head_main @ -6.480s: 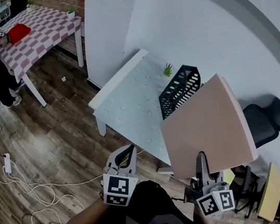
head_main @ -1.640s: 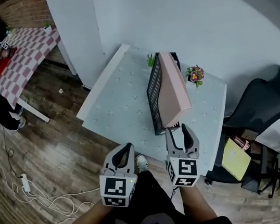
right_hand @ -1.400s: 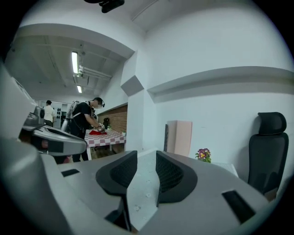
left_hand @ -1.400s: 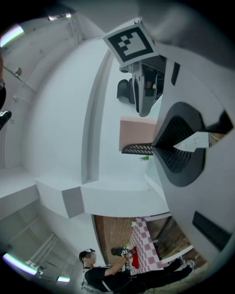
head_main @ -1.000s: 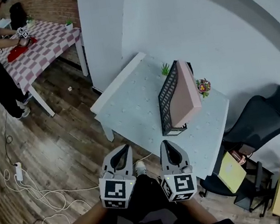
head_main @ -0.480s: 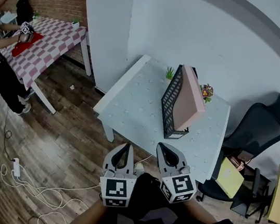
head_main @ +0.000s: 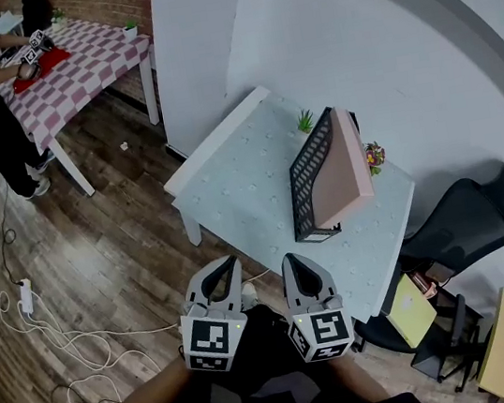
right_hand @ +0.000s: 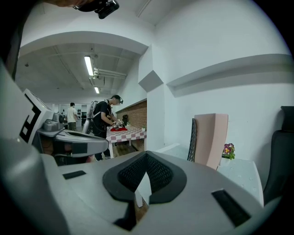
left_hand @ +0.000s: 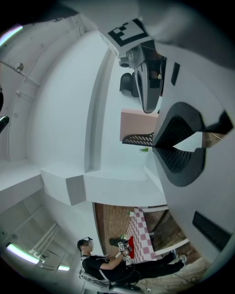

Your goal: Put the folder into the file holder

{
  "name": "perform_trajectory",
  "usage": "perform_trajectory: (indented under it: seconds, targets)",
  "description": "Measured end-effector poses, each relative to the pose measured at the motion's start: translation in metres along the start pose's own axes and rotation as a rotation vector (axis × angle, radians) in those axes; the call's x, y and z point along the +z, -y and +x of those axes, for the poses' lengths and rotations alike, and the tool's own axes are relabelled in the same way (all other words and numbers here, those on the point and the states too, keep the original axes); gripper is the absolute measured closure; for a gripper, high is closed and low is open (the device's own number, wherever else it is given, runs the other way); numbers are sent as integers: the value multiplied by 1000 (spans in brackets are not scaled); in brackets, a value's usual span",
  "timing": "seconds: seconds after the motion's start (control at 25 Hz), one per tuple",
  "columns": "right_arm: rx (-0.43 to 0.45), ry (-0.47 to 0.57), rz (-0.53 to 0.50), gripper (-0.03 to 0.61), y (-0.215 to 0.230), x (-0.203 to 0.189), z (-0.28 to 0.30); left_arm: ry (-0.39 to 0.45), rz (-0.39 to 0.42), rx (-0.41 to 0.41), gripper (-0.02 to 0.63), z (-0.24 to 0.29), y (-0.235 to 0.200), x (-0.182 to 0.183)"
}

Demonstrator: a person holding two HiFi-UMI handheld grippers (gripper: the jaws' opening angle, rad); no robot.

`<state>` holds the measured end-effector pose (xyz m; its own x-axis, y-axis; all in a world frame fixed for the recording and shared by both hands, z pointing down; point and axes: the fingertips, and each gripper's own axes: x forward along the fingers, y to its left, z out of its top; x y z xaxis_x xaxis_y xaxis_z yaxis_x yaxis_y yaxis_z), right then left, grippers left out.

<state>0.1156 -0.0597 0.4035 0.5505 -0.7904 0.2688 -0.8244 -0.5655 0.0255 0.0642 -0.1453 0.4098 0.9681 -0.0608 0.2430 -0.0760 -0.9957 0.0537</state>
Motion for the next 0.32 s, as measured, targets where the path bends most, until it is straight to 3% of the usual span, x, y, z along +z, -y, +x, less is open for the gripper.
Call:
perform_trajectory:
  seconds: [0.32]
  targets:
    - [-16, -7, 0, 565, -2, -1, -8, 4, 3, -14, 606, -6, 4, 0]
